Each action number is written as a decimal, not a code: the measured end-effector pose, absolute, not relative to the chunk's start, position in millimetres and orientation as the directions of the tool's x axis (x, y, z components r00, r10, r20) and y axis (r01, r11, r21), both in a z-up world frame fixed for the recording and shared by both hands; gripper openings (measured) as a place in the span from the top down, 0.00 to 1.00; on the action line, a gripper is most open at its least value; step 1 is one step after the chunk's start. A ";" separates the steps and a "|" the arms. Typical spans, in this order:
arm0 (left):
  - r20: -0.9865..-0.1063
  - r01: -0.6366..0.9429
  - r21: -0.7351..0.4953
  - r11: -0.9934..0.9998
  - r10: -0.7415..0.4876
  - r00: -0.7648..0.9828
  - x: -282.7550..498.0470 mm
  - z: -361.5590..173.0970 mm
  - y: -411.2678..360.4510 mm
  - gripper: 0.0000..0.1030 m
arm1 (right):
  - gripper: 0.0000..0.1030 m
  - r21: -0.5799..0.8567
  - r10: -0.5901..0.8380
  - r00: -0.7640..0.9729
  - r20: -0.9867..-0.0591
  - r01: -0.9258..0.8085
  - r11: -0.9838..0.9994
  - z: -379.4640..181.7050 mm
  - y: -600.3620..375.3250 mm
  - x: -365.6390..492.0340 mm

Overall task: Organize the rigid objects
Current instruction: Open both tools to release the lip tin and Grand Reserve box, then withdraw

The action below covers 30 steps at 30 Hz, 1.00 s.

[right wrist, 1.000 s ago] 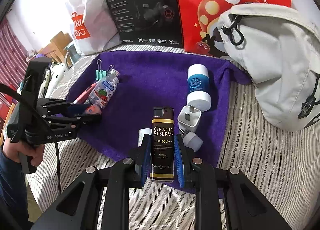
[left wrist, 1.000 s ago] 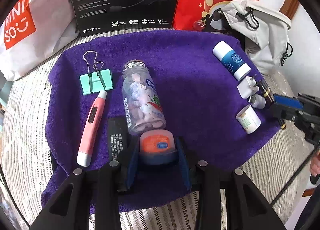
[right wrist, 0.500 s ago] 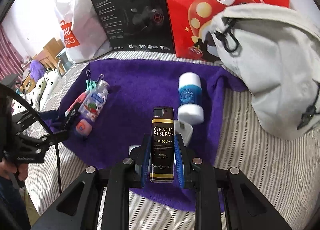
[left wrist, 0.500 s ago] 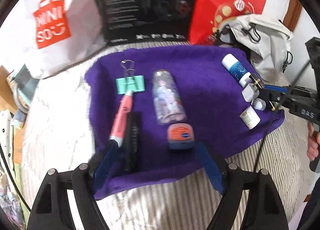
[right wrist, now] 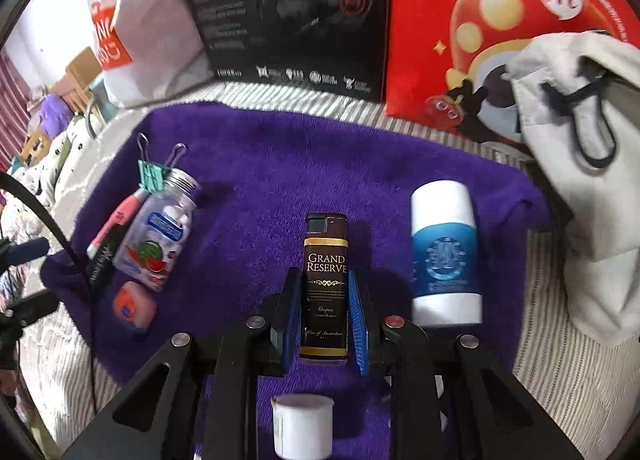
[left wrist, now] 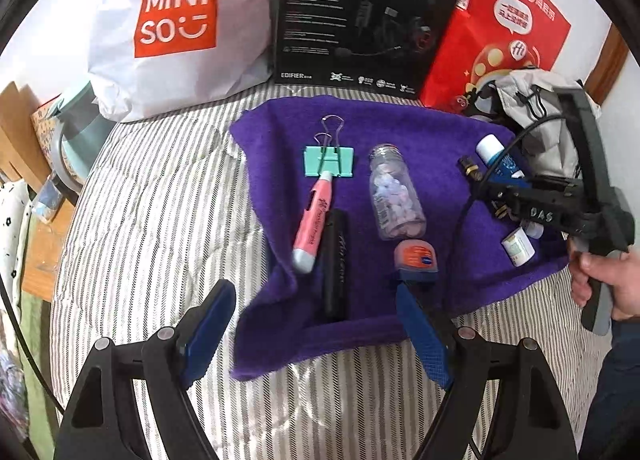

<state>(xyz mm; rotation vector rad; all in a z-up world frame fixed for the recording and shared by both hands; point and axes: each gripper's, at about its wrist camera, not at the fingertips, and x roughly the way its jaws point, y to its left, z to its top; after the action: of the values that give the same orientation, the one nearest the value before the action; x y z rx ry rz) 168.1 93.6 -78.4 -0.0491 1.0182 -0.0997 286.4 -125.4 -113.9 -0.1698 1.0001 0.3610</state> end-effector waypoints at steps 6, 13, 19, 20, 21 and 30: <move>-0.835 0.086 -0.168 0.982 -0.188 0.517 178.3 -84.4 94.7 0.21 | 0.77 -0.021 0.185 0.494 -0.850 -0.383 0.923 -116.4 -121.9 288.2; -0.823 0.120 -0.195 0.973 -0.229 0.520 183.2 -84.2 86.9 0.21 | 0.76 -0.058 0.169 0.485 -0.858 -0.418 0.907 -118.8 -117.2 292.1; -0.817 0.133 -0.218 0.967 -0.255 0.518 187.6 -84.1 84.5 0.21 | 0.63 -0.028 0.175 0.431 -0.885 -0.424 0.905 -116.8 -125.5 292.0; -0.816 0.134 -0.221 0.966 -0.259 0.518 187.9 -84.3 84.7 0.21 | 0.62 -0.023 0.181 0.428 -0.886 -0.429 0.903 -115.3 -127.1 290.1; -0.815 0.135 -0.223 0.965 -0.261 0.517 188.1 -84.7 85.5 0.21 | 0.62 -0.026 0.178 0.434 -0.883 -0.425 0.905 -112.8 -130.1 286.3; -0.810 0.140 -0.221 0.965 -0.262 0.524 182.6 -78.8 85.9 0.21 | 0.54 -0.016 0.206 0.490 -0.847 -0.410 0.912 -75.6 -144.2 247.4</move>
<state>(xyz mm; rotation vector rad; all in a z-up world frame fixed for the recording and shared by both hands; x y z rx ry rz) 182.6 85.9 -78.8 -0.1346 0.9911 -0.2411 247.4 -144.2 -75.6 -0.2277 0.9913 0.3780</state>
